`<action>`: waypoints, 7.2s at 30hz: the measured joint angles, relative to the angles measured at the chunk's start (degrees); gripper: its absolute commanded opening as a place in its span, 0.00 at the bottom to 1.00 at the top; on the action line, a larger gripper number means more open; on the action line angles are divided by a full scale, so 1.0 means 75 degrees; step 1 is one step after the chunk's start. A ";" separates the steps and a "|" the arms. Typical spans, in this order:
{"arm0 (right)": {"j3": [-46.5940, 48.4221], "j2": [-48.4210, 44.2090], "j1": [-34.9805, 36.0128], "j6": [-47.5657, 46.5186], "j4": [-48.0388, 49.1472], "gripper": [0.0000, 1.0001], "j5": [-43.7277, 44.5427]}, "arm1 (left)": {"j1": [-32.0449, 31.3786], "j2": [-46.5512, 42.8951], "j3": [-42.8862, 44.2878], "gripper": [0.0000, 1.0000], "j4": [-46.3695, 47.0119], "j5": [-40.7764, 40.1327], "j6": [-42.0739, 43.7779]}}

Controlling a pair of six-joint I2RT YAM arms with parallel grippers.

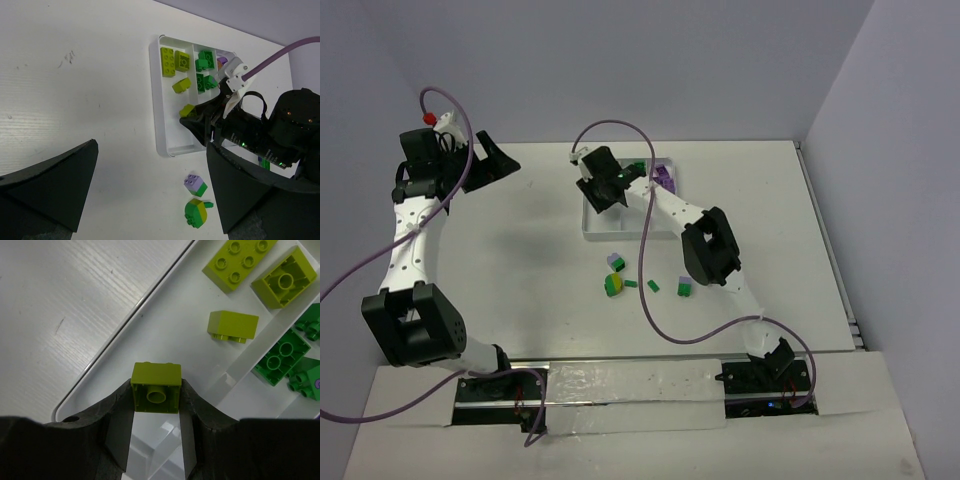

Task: Sort the legos into containers by color

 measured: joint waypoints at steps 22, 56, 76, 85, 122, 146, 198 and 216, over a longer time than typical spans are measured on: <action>-0.1249 -0.0720 -0.0280 0.0251 0.0942 0.83 -0.0009 | 0.0012 -0.0048 -0.0099 0.99 0.0121 0.0117 -0.0020; -0.8536 -0.5659 -0.4019 0.2184 -0.0503 0.68 0.0335 | -0.0953 -0.0544 -0.0804 0.99 0.0604 -0.1737 0.0622; -0.8536 -0.5245 -0.4288 0.2200 -0.0535 0.51 -0.0004 | -0.0953 -0.0426 -0.0804 0.99 0.0601 -0.1737 0.0623; -0.8599 -0.5252 -0.4568 0.2095 -0.0532 0.17 -0.0218 | -0.0953 -0.0355 -0.0804 0.99 0.0595 -0.1685 0.0624; -0.8399 -0.8518 -0.2268 0.0898 0.0886 0.00 -0.8702 | -0.4168 -0.0482 -0.3064 0.88 0.6513 0.4404 -0.3072; -0.8399 -0.8599 -0.2046 0.1488 0.1342 0.00 -0.8806 | -0.4860 0.0260 -0.3410 0.33 0.9492 0.4980 -0.5222; -0.8504 -0.9272 -0.4771 0.1042 0.0587 0.00 -0.5435 | -0.6097 0.6500 0.4550 0.20 -0.0011 -0.2275 0.0240; -0.8382 -0.8859 -0.4769 0.1350 0.0607 0.00 -0.4026 | -0.6038 0.6711 0.6187 0.99 -0.1043 -0.2815 0.0604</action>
